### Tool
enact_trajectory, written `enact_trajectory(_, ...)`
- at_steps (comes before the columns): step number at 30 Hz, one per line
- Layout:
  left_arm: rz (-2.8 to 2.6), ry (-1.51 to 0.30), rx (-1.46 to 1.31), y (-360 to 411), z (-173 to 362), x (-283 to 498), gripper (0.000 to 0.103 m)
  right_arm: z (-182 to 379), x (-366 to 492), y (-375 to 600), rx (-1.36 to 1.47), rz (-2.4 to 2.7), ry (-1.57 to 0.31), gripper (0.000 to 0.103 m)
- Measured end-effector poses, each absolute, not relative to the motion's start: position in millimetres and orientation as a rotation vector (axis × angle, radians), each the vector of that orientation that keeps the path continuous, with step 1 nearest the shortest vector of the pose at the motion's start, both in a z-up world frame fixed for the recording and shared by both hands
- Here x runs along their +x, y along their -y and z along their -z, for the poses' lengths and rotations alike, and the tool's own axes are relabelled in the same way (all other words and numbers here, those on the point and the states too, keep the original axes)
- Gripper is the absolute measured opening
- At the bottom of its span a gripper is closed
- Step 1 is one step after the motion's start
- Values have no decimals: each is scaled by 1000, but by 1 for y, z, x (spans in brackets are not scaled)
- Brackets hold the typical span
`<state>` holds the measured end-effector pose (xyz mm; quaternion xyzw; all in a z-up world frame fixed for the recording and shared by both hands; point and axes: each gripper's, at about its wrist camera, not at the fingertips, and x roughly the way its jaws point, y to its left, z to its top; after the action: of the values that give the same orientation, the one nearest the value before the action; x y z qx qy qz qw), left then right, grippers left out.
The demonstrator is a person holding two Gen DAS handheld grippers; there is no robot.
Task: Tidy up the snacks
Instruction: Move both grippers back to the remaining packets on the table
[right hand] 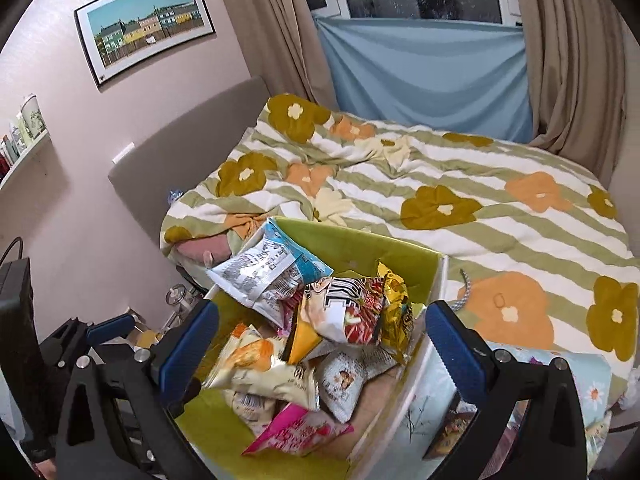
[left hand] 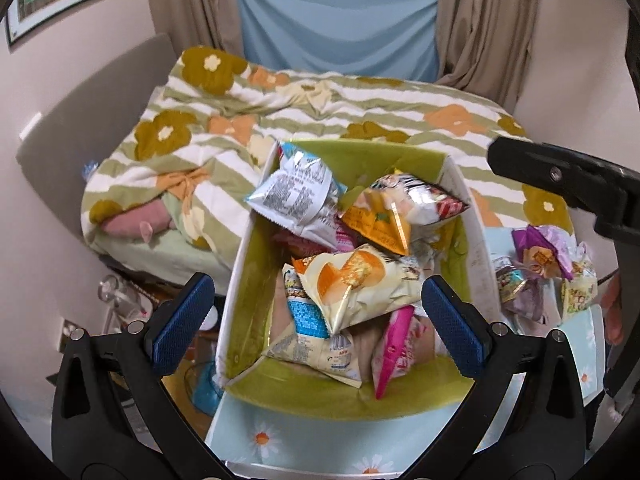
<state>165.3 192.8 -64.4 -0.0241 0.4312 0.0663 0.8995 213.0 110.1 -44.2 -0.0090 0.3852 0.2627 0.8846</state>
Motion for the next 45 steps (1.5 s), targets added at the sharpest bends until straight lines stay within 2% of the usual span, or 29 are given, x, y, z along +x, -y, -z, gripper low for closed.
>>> enact_trajectory(9,21,-814,-11,-145,33,151,103,14,151,-53,61,-431,-749,103)
enact_trajectory(20,191,-791,57,-36,36,155,103,5,102,79,95,-192,-712,103)
enact_trajectory(32,227,-916,109,90,102,184,103,64,112,207,135,-122,-862,103)
enact_trajectory(37,281,-926,270,145,138,190,103,103,130,239,163,-167,-939,103)
enact_trajectory(45,415,-967,434,189,204,202,102,161,161,263,173,-226,-1026,103)
